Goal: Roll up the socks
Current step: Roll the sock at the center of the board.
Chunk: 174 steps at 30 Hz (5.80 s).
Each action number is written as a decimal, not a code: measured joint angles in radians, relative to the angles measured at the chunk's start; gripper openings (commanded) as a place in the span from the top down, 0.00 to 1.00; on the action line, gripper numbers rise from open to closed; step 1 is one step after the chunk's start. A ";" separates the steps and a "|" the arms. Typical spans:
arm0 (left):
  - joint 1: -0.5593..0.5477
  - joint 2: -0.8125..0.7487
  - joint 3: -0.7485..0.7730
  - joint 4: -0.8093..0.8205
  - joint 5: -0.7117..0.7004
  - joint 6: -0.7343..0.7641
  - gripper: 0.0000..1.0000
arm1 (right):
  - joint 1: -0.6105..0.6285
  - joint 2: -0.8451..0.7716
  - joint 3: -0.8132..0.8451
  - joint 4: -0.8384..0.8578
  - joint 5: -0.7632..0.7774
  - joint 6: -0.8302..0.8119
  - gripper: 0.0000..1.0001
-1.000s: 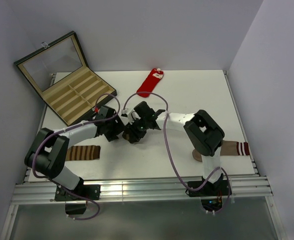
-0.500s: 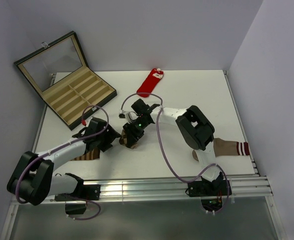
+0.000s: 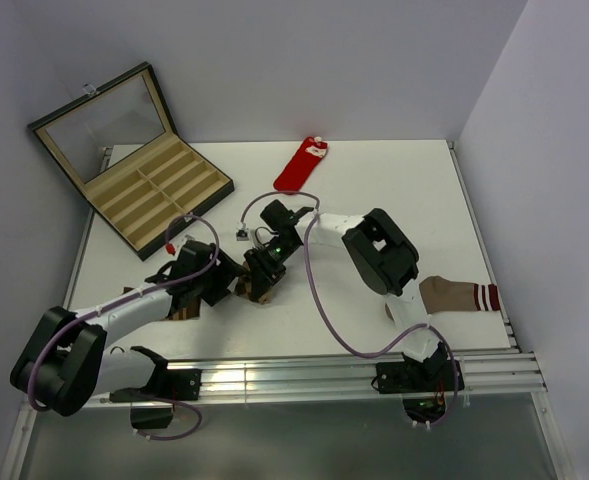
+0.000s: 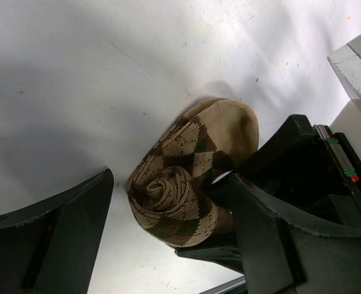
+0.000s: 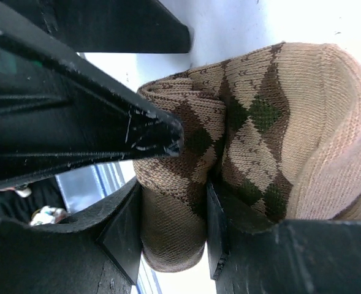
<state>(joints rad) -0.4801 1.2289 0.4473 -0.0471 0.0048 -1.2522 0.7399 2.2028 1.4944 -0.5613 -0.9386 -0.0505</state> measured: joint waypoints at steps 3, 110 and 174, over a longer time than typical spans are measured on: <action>-0.008 0.008 0.000 0.013 0.000 -0.013 0.19 | -0.003 0.009 0.004 -0.001 -0.018 0.018 1.00; 0.047 0.474 0.349 0.057 0.279 0.188 0.52 | 0.018 -0.360 -0.461 0.586 0.447 0.093 1.00; 0.060 0.132 0.080 0.014 0.066 -0.036 0.32 | 0.240 -0.376 -0.411 0.523 0.797 -0.029 1.00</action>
<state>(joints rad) -0.4206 1.3613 0.5278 -0.0326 0.0704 -1.2881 0.9794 1.8271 1.0836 -0.0383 -0.1417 -0.0799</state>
